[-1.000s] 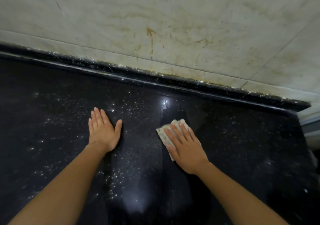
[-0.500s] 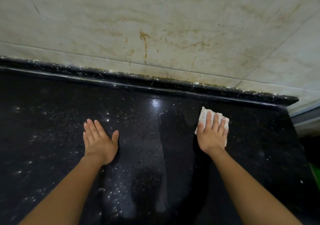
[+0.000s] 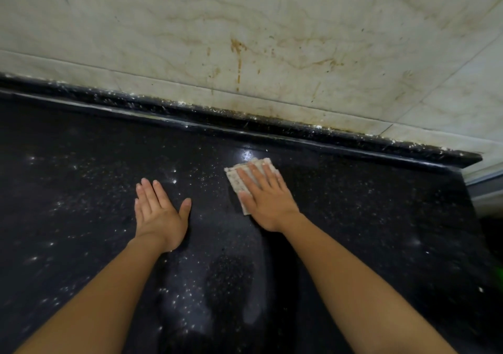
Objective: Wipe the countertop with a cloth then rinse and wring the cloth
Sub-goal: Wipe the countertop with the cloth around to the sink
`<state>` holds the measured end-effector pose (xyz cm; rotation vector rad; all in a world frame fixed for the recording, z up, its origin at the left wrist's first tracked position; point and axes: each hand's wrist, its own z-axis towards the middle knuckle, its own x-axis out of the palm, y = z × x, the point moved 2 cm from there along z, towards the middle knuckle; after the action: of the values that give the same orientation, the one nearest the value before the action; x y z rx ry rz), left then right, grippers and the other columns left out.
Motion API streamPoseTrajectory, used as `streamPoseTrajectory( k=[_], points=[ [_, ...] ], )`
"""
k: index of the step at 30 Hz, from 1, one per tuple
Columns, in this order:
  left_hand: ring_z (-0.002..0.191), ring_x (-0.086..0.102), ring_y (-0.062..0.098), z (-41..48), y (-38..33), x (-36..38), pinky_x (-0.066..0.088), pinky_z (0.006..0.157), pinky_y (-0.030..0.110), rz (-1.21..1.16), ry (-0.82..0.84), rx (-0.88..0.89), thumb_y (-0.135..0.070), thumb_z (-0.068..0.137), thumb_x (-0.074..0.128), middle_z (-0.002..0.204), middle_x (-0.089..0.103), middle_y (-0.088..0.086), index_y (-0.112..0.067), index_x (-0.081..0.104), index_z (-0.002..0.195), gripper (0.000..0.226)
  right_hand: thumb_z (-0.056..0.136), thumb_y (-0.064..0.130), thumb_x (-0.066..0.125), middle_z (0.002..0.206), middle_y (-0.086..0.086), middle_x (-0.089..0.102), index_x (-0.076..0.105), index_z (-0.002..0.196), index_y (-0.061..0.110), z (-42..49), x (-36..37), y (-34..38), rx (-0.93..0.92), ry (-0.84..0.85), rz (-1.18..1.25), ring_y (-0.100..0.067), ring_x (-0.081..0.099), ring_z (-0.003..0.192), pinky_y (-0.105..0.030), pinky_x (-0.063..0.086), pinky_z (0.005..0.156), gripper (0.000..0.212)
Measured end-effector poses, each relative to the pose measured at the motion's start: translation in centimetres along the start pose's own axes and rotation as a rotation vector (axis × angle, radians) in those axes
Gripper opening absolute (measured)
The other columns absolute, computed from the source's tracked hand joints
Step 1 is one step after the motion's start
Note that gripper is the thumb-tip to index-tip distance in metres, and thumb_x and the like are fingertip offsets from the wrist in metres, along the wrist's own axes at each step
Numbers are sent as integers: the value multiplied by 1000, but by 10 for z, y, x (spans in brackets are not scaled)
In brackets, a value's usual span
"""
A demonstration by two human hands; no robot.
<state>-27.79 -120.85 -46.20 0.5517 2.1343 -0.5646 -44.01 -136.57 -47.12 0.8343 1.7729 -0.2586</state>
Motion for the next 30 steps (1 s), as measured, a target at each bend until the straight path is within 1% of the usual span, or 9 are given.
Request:
streamPoseTrajectory(
  k=[2, 5, 10, 13, 16, 18, 23, 27, 30],
  points=[
    [138, -34, 25, 0, 0, 0, -16, 115, 37, 1, -4, 0, -57, 95, 12, 149, -37, 16, -2, -27, 142, 82, 101, 51, 8, 155, 10, -26, -18, 148, 37, -8, -4, -26, 69, -26, -7, -18, -28, 142, -37, -16, 116, 55],
    [138, -33, 25, 0, 1, 0, -16, 115, 37, 1, -4, 0, -58, 94, 12, 149, -37, 16, -3, -27, 142, 83, 100, 51, 9, 158, 9, -22, -13, 151, 38, -23, -9, -71, 250, -62, 28, -20, -23, 145, -38, -13, 117, 57],
    [138, -33, 25, 1, 1, 2, -15, 115, 38, 0, -11, 1, -59, 94, 11, 149, -37, 15, -3, -28, 142, 83, 100, 51, 10, 160, 2, -18, -11, 153, 33, -49, -18, -140, 624, -142, 137, -23, -20, 146, -41, -10, 118, 59],
    [138, -33, 26, 3, 2, 3, -15, 115, 38, 1, -25, 2, -58, 94, 11, 149, -36, 17, -2, -27, 142, 84, 101, 49, 10, 161, 0, -17, -10, 153, 30, -44, -20, -144, 795, -191, 232, -25, -20, 146, -43, -12, 118, 59],
    [138, -34, 27, 5, 1, 4, -16, 115, 39, 2, -29, 6, -58, 94, 11, 148, -37, 18, -1, -28, 141, 84, 101, 46, 10, 161, -3, -18, -12, 153, 24, -22, -23, -125, 885, -182, 282, -30, -21, 145, -47, -13, 117, 60],
    [137, -34, 27, 6, 2, 5, -16, 115, 39, -1, -31, 7, -58, 93, 10, 147, -38, 18, -1, -29, 141, 83, 102, 45, 9, 160, -5, -19, -13, 153, 21, -2, -23, -103, 841, -165, 272, -31, -21, 145, -48, -13, 117, 61],
    [137, -34, 29, 7, 2, 6, -16, 114, 39, -5, -47, 13, -57, 94, 10, 147, -38, 19, 1, -28, 141, 83, 102, 43, 10, 159, -7, -22, -15, 152, 20, 45, -24, -32, 655, -142, 264, -32, -23, 144, -48, -16, 114, 61],
    [138, -33, 29, 8, 2, 6, -16, 114, 39, -14, -67, 14, -57, 94, 11, 148, -37, 19, 1, -26, 141, 83, 103, 44, 8, 156, -5, -28, -22, 150, 22, 70, -19, 24, 411, -109, 205, -31, -28, 142, -45, -20, 111, 60],
    [138, -33, 29, 9, 1, 6, -16, 114, 39, -18, -76, 12, -57, 94, 11, 148, -37, 19, 0, -26, 142, 83, 102, 43, 10, 156, -5, -28, -20, 150, 23, 91, -16, 67, 248, -59, 174, -29, -30, 141, -45, -22, 112, 60]
  ],
)
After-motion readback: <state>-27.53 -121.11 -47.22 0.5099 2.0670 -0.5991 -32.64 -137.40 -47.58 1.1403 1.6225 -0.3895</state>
